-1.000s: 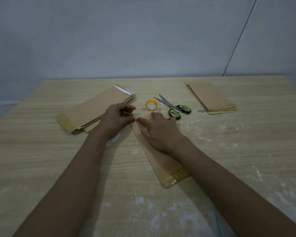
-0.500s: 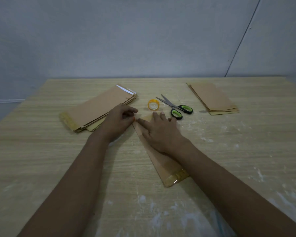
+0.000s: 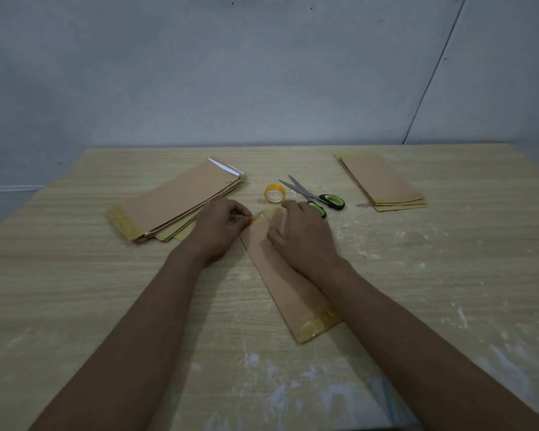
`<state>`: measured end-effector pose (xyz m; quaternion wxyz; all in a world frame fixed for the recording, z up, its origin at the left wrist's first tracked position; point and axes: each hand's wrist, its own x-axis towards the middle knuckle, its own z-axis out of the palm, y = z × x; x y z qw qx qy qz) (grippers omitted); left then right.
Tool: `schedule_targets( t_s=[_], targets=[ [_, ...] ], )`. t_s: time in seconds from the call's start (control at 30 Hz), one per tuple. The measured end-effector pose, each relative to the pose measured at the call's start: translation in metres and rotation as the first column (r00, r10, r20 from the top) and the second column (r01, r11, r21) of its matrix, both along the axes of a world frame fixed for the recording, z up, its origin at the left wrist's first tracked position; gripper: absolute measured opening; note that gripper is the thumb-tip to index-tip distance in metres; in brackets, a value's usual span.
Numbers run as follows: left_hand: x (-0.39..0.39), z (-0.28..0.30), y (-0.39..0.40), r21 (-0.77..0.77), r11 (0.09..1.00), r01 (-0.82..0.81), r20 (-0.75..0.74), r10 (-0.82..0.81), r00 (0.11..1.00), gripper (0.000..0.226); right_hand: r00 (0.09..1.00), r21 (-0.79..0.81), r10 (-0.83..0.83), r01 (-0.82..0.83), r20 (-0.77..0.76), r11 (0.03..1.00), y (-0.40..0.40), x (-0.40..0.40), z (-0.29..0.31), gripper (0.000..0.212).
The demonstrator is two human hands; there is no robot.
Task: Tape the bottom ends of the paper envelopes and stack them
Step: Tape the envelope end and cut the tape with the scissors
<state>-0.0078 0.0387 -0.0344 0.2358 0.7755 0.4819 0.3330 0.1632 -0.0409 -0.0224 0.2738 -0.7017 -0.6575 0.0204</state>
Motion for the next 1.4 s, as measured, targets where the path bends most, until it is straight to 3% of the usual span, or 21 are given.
schedule_targets(
  t_s=[0.1,0.2,0.27,0.47,0.6,0.8,0.9,1.07,1.17,1.4],
  targets=[
    [0.0,0.003,-0.004,-0.129,0.99,0.06,0.236,-0.028,0.971,0.014,0.977,0.052,0.005,0.006,-0.211,0.999,0.002,0.006,0.004,0.051],
    [0.005,0.01,-0.014,-0.168,0.978,0.125,0.43,-0.041,0.902,0.017,0.806,0.071,0.002,0.05,-0.592,0.996,0.002,0.011,0.01,0.049],
    [0.011,0.014,-0.019,-0.187,0.972,0.144,0.5,-0.032,0.865,0.017,0.709,0.086,-0.007,0.095,-0.705,0.992,0.005,0.016,0.009,0.04],
    [0.031,0.023,-0.029,-0.25,0.955,0.156,0.607,0.029,0.794,0.017,0.505,0.113,0.061,0.072,-0.861,0.991,0.008,0.029,0.014,0.008],
    [0.037,0.025,-0.031,-0.253,0.95,0.182,0.644,0.025,0.765,0.025,0.467,0.152,0.107,0.06,-0.878,0.987,0.007,0.029,0.018,0.016],
    [0.047,0.026,-0.031,-0.243,0.946,0.213,0.657,-0.001,0.754,0.024,0.374,0.083,0.034,0.117,-0.927,0.99,0.009,0.04,0.027,0.024],
    [0.056,0.03,-0.032,-0.239,0.951,0.194,0.659,0.012,0.752,0.025,0.375,0.078,0.026,0.123,-0.927,0.989,0.009,0.049,0.027,0.026],
    [0.077,0.034,-0.032,-0.205,0.961,0.184,0.664,-0.002,0.748,0.024,0.557,0.242,0.067,0.246,-0.828,0.938,0.001,0.062,0.026,0.012],
    [0.086,0.036,-0.029,-0.175,0.964,0.198,0.662,-0.034,0.749,0.024,0.593,0.307,0.064,0.319,-0.803,0.897,-0.001,0.069,0.028,0.005],
    [0.118,0.047,-0.026,-0.168,0.956,0.241,0.653,-0.075,0.754,0.024,0.596,0.247,0.01,0.317,-0.803,0.915,0.003,0.103,0.033,0.01]
  ],
)
